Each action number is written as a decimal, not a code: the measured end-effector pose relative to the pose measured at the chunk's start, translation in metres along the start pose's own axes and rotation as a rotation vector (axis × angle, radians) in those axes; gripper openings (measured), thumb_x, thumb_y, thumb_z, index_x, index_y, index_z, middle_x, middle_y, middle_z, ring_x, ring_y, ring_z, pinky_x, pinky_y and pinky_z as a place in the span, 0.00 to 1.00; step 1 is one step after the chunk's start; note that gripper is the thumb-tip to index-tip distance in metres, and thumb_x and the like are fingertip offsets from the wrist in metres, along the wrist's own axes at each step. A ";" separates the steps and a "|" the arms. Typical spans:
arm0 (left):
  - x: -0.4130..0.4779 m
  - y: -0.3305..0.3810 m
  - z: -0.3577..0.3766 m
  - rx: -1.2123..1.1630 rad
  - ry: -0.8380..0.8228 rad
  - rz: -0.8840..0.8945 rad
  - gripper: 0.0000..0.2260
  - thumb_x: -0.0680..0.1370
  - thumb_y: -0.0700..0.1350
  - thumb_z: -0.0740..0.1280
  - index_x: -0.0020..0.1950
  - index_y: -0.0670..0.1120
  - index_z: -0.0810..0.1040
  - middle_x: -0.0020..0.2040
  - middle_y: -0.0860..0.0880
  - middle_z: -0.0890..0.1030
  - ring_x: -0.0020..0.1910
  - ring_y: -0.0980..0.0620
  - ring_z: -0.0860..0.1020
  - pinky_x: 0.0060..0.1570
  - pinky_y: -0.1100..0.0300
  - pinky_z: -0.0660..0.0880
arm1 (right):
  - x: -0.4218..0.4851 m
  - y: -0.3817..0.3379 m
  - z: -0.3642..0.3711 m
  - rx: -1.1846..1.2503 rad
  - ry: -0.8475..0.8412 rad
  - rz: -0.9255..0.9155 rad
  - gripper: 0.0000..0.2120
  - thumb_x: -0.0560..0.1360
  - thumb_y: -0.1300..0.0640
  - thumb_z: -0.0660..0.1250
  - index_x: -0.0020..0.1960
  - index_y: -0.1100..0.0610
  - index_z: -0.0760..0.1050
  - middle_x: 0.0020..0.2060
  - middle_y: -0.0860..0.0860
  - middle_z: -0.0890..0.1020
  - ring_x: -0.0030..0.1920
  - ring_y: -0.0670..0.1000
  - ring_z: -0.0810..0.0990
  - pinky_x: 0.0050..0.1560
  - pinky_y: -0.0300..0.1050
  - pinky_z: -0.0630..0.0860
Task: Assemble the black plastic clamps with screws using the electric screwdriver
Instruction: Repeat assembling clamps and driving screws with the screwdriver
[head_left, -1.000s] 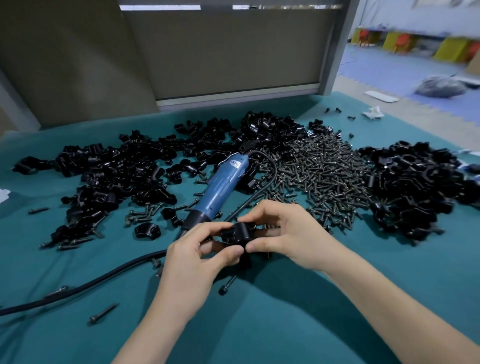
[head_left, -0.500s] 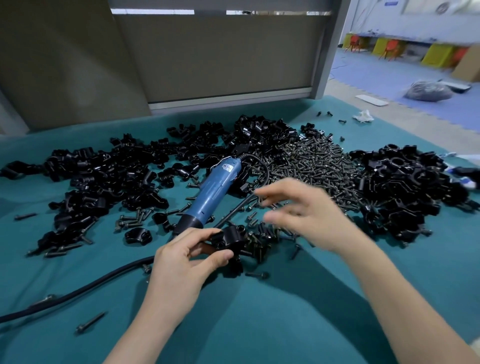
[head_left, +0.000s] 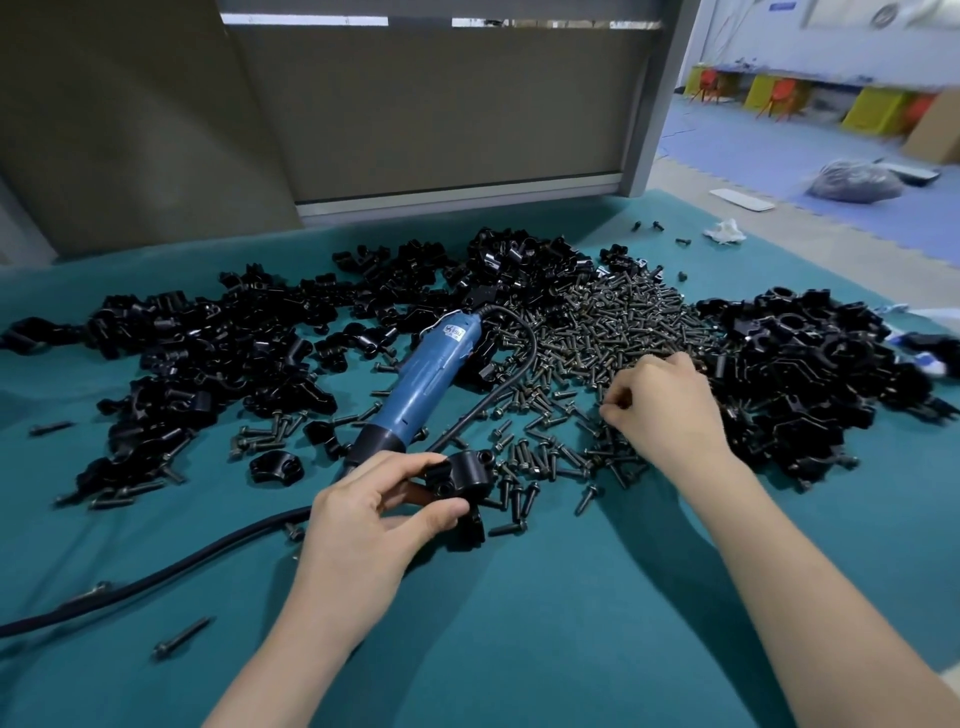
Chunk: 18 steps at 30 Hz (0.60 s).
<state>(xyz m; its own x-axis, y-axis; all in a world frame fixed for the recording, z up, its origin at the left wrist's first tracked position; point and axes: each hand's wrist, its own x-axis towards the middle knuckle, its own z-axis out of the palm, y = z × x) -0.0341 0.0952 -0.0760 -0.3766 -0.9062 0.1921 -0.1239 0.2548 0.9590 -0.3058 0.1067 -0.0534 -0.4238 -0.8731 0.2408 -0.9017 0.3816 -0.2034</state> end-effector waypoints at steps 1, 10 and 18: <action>0.000 0.000 0.000 0.014 -0.002 0.002 0.16 0.60 0.57 0.75 0.47 0.63 0.83 0.48 0.54 0.82 0.49 0.45 0.82 0.51 0.47 0.81 | 0.000 -0.002 0.002 -0.045 -0.006 -0.007 0.05 0.77 0.57 0.67 0.47 0.55 0.82 0.51 0.51 0.78 0.58 0.58 0.68 0.55 0.50 0.68; -0.001 0.002 0.000 0.073 -0.009 0.031 0.15 0.63 0.54 0.74 0.48 0.62 0.82 0.46 0.58 0.81 0.47 0.54 0.82 0.43 0.66 0.79 | -0.029 -0.040 -0.026 1.049 -0.142 -0.211 0.02 0.73 0.57 0.71 0.42 0.51 0.80 0.32 0.50 0.83 0.29 0.45 0.77 0.31 0.37 0.76; -0.002 0.007 0.001 0.070 0.008 0.047 0.13 0.64 0.50 0.75 0.48 0.55 0.83 0.45 0.58 0.81 0.46 0.56 0.81 0.41 0.67 0.79 | -0.045 -0.069 -0.025 1.283 -0.346 -0.210 0.07 0.67 0.55 0.71 0.35 0.59 0.79 0.24 0.51 0.79 0.21 0.44 0.70 0.25 0.33 0.68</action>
<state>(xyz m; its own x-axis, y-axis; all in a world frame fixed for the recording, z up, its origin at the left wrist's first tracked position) -0.0352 0.0994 -0.0697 -0.3759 -0.8954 0.2386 -0.1704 0.3199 0.9320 -0.2265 0.1271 -0.0263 -0.0738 -0.9835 0.1652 -0.1493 -0.1529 -0.9769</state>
